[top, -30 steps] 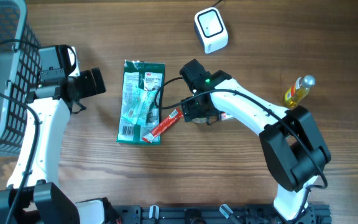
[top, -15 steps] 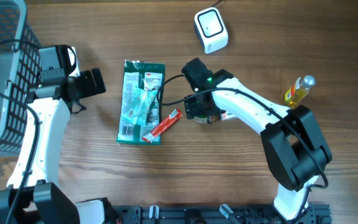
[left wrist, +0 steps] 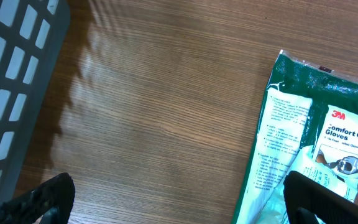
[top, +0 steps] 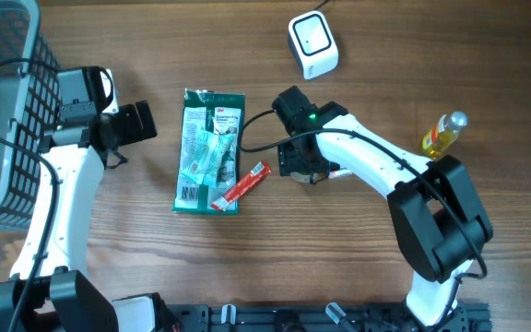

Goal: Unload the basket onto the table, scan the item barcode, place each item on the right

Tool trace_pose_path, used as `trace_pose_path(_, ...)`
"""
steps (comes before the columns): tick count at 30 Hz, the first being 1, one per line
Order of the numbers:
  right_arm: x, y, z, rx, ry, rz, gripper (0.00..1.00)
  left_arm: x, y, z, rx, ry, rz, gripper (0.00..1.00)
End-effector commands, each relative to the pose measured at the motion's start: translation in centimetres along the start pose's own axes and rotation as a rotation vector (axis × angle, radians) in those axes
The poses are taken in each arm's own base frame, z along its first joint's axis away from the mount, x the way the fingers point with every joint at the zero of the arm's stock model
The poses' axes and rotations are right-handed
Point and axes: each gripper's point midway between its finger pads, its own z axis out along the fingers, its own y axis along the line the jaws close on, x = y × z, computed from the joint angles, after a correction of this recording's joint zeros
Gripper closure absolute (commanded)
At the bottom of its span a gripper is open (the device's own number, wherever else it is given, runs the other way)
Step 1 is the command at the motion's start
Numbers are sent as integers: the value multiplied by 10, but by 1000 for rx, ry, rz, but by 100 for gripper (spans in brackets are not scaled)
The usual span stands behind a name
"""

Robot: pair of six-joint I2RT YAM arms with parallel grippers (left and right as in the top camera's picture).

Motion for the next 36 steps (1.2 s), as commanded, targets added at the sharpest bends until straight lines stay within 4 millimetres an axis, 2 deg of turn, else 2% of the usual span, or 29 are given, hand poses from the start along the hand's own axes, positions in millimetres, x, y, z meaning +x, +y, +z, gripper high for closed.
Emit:
trace_pose_path(1, -6, -8, -2, 39, -20, 33, 23, -2, 3, 0, -11, -4, 11, 0)
trace_pose_path(11, -9, -4, -1, 22, -34, 24, 19, -2, 3, 0, -11, -4, 11, 0)
trace_pose_path(24, -9, -5, -1, 23, -33, 24, 27, -2, 3, 0, -11, -4, 11, 0)
trace_pose_path(27, -10, -5, -3, 14, -35, 2, 33, -2, 3, 0, -11, -4, 11, 0)
trace_pose_path(31, -16, -4, -17, -56, -34, 5, 49, -2, 3, 0, -11, -4, 11, 0)
trace_pose_path(33, -19, -2, -28, -128, -29, 3, 52, -2, 3, 0, -11, -4, 11, 0)
trace_pose_path(36, -20, 1, -43, -239, -16, 20, 52, -2, 3, 0, -11, -4, 11, 0)
